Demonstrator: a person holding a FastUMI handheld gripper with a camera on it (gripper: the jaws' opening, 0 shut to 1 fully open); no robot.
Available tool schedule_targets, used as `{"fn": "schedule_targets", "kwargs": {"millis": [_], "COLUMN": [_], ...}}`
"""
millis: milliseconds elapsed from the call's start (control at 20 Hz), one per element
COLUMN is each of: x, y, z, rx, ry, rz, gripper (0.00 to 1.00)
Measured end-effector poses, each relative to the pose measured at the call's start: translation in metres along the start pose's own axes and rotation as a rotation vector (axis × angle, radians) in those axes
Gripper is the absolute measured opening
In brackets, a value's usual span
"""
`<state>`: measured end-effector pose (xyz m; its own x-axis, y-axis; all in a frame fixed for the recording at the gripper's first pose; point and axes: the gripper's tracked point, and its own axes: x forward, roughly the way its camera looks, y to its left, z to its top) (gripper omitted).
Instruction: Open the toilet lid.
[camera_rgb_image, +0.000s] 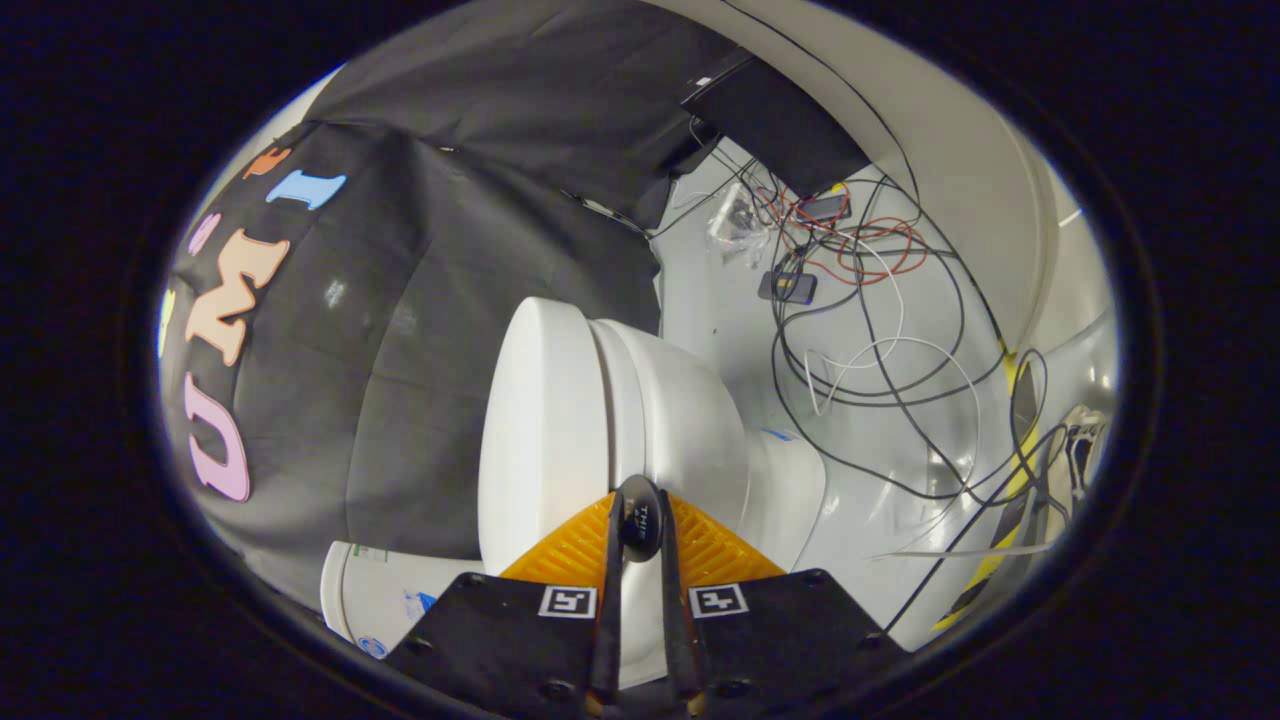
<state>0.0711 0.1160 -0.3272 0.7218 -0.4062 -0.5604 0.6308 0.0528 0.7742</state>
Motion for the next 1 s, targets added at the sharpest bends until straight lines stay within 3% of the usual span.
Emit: {"fn": "schedule_targets", "kwargs": {"millis": [550,600,650,750,1000], "x": [-0.005,0.003,0.01,-0.006,-0.023], "y": [0.01,0.008,0.007,0.012,0.036], "z": [0.002,0.033,0.008,0.007,0.014], "rx": [-0.149,-0.139,-0.13,-0.143,-0.227], "ry": [0.004,-0.01,-0.026,-0.038,-0.068], "rz": [-0.027,-0.043,-0.035,-0.041,-0.03], "gripper": [0.14,0.14,0.1,0.03,0.03]}}
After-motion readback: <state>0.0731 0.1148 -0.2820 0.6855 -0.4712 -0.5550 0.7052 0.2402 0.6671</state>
